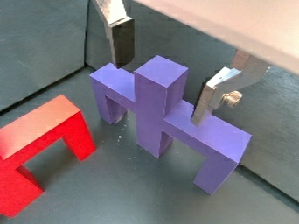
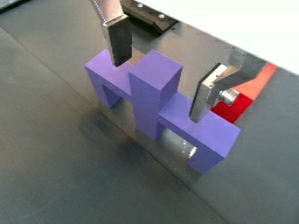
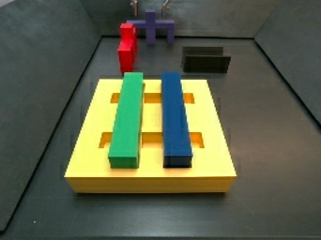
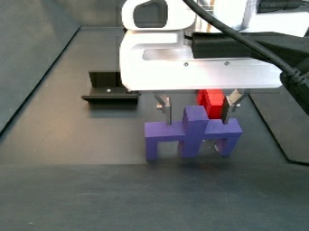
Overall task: Pick up the purple object. Move up. Move to above the board. Insert the purple object.
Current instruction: Pick up the purple object.
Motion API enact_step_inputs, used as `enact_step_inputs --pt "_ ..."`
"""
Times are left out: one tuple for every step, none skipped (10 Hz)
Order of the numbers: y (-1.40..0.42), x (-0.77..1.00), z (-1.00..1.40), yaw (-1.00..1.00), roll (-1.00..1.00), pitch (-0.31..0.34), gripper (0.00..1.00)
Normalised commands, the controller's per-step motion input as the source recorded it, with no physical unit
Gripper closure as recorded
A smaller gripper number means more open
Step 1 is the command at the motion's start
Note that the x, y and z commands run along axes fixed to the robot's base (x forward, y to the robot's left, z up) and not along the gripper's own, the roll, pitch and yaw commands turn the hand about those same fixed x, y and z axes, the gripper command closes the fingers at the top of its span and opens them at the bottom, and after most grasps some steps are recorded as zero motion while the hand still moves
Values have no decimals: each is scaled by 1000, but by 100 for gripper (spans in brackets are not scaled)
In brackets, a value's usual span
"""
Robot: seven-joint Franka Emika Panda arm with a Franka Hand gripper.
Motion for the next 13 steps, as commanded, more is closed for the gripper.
enact_step_inputs --pt "0 -174 0 0 0 -51 0" --pt "0 0 0 0 0 0 100" --pt "0 0 0 0 0 0 100" --pt "0 0 0 0 0 0 100" --pt "0 0 0 0 0 0 100" --pt "0 0 0 0 0 0 100" --pt "0 0 0 0 0 0 100" --pt "0 0 0 0 0 0 100" --pt "0 0 0 0 0 0 100" --pt "0 0 0 0 0 0 100" --pt "0 0 0 0 0 0 100" --pt "0 0 0 0 0 0 100" --pt "0 0 0 0 0 0 100"
